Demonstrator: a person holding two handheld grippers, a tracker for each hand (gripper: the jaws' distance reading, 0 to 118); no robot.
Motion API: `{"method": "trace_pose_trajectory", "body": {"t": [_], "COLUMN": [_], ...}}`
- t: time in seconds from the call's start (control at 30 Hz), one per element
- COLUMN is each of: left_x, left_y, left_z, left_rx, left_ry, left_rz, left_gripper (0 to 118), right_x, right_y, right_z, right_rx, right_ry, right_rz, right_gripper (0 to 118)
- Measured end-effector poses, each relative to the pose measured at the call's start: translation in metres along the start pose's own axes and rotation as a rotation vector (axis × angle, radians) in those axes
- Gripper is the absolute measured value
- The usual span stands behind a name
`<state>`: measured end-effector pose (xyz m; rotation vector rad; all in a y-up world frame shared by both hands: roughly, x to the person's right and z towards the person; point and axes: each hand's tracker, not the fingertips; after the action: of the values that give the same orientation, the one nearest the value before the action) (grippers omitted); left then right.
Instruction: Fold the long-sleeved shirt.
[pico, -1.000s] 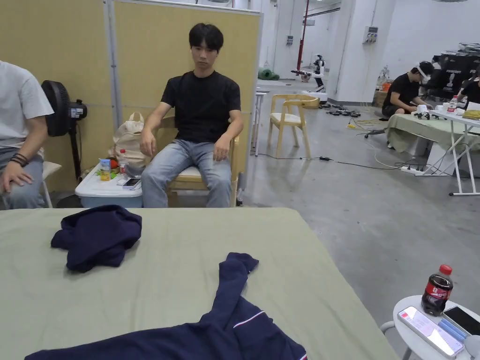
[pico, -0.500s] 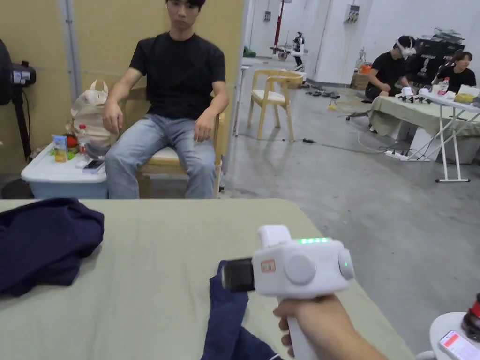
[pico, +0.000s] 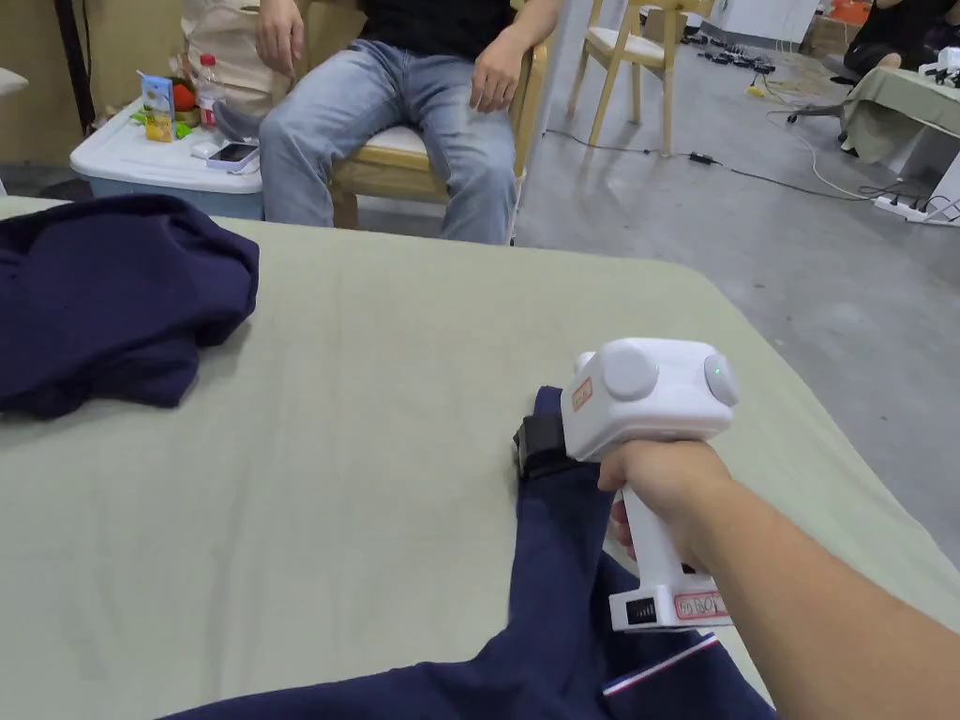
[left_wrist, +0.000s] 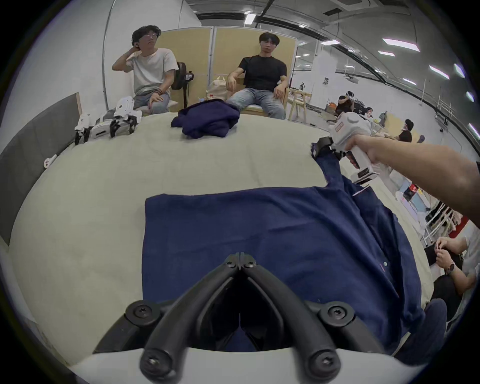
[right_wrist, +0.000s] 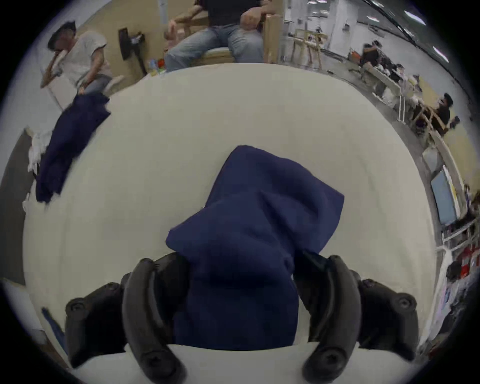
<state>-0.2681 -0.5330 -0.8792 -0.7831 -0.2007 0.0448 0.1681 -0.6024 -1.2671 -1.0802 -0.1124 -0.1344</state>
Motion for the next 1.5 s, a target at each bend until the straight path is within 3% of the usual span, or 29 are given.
{"method": "trace_pose_trajectory", "body": {"t": [0.03,0.07,0.1,0.13,0.2,0.23,0.37,0.5,0.7,0.83,1.03,1.13,1.23,1.33,1.37,1.4,1.43,1.47,1.5], "left_x": [0.001,0.002,0.003,0.005,0.009,0.011,0.017,0.025,0.049,0.062,0.08,0.084,0.082,0.078,0.076,0.074,0.071,0.069,0.066], "left_y": [-0.001,-0.001,-0.002,-0.002,-0.002,-0.001,-0.002,-0.007,-0.021,-0.042,-0.074,-0.087,-0.1,-0.106,-0.107,-0.109,-0.113,-0.114,-0.115], "left_z": [0.0,0.001,0.001,0.003,0.011,0.017,0.051,0.087,0.131,0.151,0.171,0.174,0.175,0.177,0.179,0.181,0.18,0.183,0.189], "left_rx": [0.0,0.0,0.001,0.001,-0.002,0.001,0.017,0.033,0.082,0.094,0.054,0.026,0.006,-0.01,-0.013,-0.014,-0.015,-0.011,0.002], "left_ry": [0.0,-0.004,-0.007,-0.006,-0.011,-0.012,-0.012,-0.008,-0.015,-0.044,-0.066,-0.064,-0.066,-0.058,-0.058,-0.056,-0.046,-0.042,-0.047], "left_rz": [0.001,0.001,-0.001,0.0,0.005,0.009,-0.008,-0.029,-0.063,-0.072,-0.076,-0.099,-0.107,-0.109,-0.109,-0.109,-0.11,-0.11,-0.108], "left_gripper": [0,0,0,0,0,0,0,0,0,0,0,0,0,0,0,0,0,0,0], "right_x": [-0.002,-0.002,-0.003,-0.01,-0.014,-0.016,-0.001,0.009,0.012,0.017,0.016,0.013,0.015,0.02,0.022,0.025,0.027,0.031,0.034], "right_y": [0.001,0.003,0.003,-0.004,-0.022,-0.033,-0.017,-0.042,-0.173,-0.279,-0.427,-0.478,-0.504,-0.506,-0.505,-0.502,-0.5,-0.498,-0.496], "right_z": [0.006,0.011,0.016,0.006,0.003,0.012,0.087,0.202,0.341,0.388,0.368,0.324,0.296,0.294,0.296,0.305,0.317,0.332,0.351], "right_rx": [-0.008,0.004,0.057,0.068,-0.023,0.026,0.101,0.213,0.29,0.274,0.091,-0.048,-0.098,-0.061,-0.05,-0.034,-0.002,0.043,0.125], "right_ry": [-0.015,-0.019,-0.035,-0.083,-0.05,-0.094,-0.048,-0.05,-0.006,0.025,0.071,0.048,0.048,0.058,0.078,0.109,0.112,0.124,0.151], "right_rz": [0.028,0.035,0.046,0.069,0.143,0.149,0.123,0.199,0.285,0.314,0.233,0.209,0.126,0.097,0.094,0.091,0.09,0.098,0.102], "right_gripper": [83,58,4,3,4,4,4,4,4,4,4,4,4,12,27,54,90,115,116]}}
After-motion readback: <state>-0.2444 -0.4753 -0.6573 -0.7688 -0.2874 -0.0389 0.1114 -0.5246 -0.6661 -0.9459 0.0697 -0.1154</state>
